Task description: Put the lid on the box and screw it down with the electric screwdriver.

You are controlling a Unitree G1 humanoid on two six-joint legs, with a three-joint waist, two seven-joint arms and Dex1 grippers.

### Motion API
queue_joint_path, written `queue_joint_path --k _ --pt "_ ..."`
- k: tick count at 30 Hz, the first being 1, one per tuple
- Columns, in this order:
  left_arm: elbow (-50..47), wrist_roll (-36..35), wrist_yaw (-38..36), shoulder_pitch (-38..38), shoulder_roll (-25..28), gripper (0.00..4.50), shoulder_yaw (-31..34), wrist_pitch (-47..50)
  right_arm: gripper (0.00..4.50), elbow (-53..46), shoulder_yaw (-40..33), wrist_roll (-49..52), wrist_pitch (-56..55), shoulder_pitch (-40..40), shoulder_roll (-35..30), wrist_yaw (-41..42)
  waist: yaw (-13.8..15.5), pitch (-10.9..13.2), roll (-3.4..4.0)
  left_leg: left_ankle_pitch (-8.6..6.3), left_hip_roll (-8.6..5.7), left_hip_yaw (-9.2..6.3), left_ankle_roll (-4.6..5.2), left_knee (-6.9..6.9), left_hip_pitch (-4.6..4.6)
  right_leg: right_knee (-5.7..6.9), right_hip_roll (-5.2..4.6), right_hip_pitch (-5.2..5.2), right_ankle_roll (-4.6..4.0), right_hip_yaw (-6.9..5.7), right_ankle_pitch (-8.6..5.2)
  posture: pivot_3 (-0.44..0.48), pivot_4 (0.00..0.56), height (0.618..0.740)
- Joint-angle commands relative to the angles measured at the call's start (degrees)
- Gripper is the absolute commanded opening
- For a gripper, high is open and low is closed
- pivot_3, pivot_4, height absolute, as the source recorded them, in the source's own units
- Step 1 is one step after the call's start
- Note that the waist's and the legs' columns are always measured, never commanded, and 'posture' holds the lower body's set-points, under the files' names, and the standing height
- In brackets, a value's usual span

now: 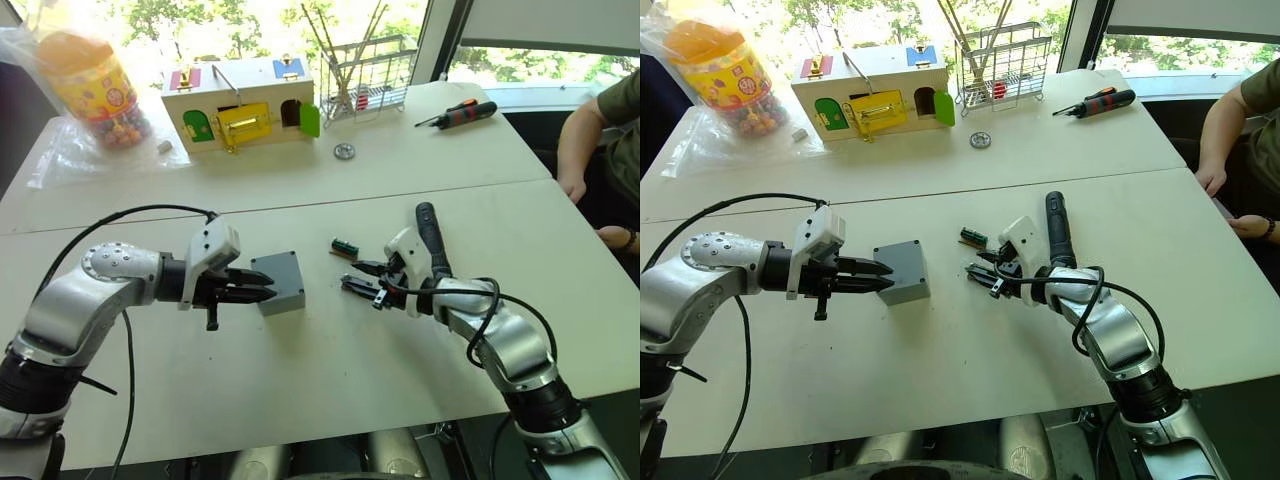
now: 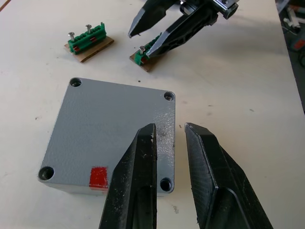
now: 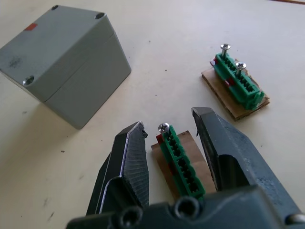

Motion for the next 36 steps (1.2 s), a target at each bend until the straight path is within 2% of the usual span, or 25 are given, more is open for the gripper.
queue_joint_path --k 1,2,4,7,17,28,32,36 --pt "0.3 0.6 0.1 0.1 0.4 0.92 0.9 -1.2 1.79 -0.1 0.6 -1.2 -2.1 -0.3 -0.1 0.4 0.0 0.0 0.00 0.00 0.00 0.00 0.00 0.00 0.00 0.00 0.03 0.00 0.00 0.00 0.00 0.000 0.150 0.740" --pt "0.2 0.7 0.1 0.2 0.4 0.92 0.9 -1.3 1.79 -0.1 0.4 -1.0 -2.0 -0.2 0.3 0.3 0.0 0.0 0.00 0.00 0.00 0.00 0.00 0.00 0.00 0.00 0.03 0.01 0.00 0.00 0.00 0.000 0.150 0.740" --pt "0.2 0.7 0.1 0.4 0.2 0.92 1.0 -1.3 1.24 -0.1 0.2 -0.7 -1.8 -0.2 0.7 0.2 0.0 0.0 0.00 0.00 0.00 0.00 0.00 0.00 0.00 0.00 0.04 0.00 0.00 0.00 0.00 0.000 0.150 0.740" --pt "0.5 0.8 0.1 0.3 0.1 0.92 1.0 -1.4 0.04 0.0 -0.5 -0.2 -1.4 -0.4 1.4 -0.1 0.0 0.0 0.00 0.00 0.00 -0.01 0.00 0.00 0.00 0.00 0.05 0.00 0.00 0.00 0.00 0.000 0.150 0.740" --pt "1.2 1.2 0.2 0.3 -0.3 0.92 0.9 -1.6 0.04 -1.7 -1.7 0.8 -0.4 0.3 1.2 -0.1 0.0 0.0 0.00 0.00 0.00 -0.01 0.00 0.00 0.00 0.00 0.06 0.00 0.00 0.00 0.00 0.000 0.150 0.740" --pt "4.1 1.2 0.7 -0.5 -0.6 0.92 2.0 -2.4 0.04 -7.2 -5.7 6.2 6.1 -3.6 0.9 0.5 0.0 0.0 0.00 0.00 0.01 -0.01 0.00 0.00 0.00 0.01 0.06 0.00 0.00 0.00 0.00 0.000 0.150 0.740" --pt "5.9 1.2 1.1 -0.7 0.2 0.92 3.7 -2.4 0.04 -5.8 -4.8 7.8 6.6 -7.7 4.5 -0.3 -0.1 0.0 0.00 0.00 0.01 -0.01 0.00 0.01 0.00 0.01 0.05 0.00 0.00 0.00 0.00 0.000 0.150 0.740" --pt "6.8 1.2 0.7 -0.1 1.4 0.92 5.1 -2.3 0.04 -0.3 -1.3 6.5 4.1 -11.6 9.0 -0.1 -0.4 0.0 0.01 0.00 0.08 -0.01 -0.01 -0.02 0.00 0.05 0.06 -0.05 0.00 0.00 0.00 0.000 0.150 0.740"
